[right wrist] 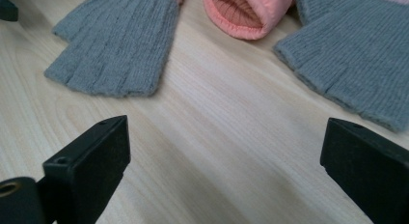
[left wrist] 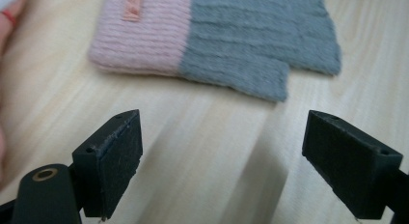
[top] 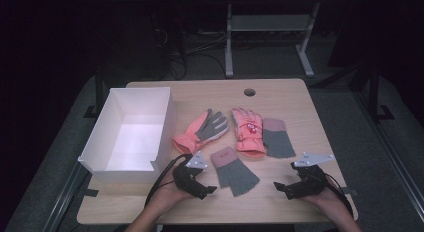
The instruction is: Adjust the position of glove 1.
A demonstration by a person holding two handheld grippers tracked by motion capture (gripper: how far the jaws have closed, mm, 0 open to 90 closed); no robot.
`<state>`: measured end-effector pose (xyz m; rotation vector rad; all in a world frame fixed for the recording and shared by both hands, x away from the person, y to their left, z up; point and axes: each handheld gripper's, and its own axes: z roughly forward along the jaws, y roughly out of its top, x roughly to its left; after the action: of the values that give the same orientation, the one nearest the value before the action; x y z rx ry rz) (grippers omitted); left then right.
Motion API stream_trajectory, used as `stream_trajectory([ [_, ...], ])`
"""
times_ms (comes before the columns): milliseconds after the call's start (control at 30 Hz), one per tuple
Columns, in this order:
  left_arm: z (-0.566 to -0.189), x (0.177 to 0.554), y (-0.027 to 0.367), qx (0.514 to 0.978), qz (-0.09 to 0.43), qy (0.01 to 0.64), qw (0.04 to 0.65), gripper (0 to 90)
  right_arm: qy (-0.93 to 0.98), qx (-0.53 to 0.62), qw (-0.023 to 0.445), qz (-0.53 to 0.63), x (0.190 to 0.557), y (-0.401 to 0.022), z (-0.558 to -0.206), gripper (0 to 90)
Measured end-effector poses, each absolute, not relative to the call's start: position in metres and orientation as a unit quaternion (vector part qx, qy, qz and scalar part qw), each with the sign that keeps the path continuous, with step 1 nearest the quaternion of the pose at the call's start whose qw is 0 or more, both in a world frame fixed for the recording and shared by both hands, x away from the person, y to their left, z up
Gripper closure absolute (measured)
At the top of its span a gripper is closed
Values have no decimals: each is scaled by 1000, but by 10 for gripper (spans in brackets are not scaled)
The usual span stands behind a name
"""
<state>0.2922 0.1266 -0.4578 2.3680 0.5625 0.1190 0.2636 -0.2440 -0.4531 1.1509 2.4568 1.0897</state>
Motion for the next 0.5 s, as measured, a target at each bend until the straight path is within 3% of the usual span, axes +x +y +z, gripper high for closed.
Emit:
stream_trajectory([
  [333, -455, 292, 129, 914, 42, 218, 341, 152, 833, 392, 98, 378, 263, -244, -452, 31],
  [500, -449, 290, 131, 911, 42, 219, 348, 260, 837, 385, 91, 379, 262, -240, -450, 66],
])
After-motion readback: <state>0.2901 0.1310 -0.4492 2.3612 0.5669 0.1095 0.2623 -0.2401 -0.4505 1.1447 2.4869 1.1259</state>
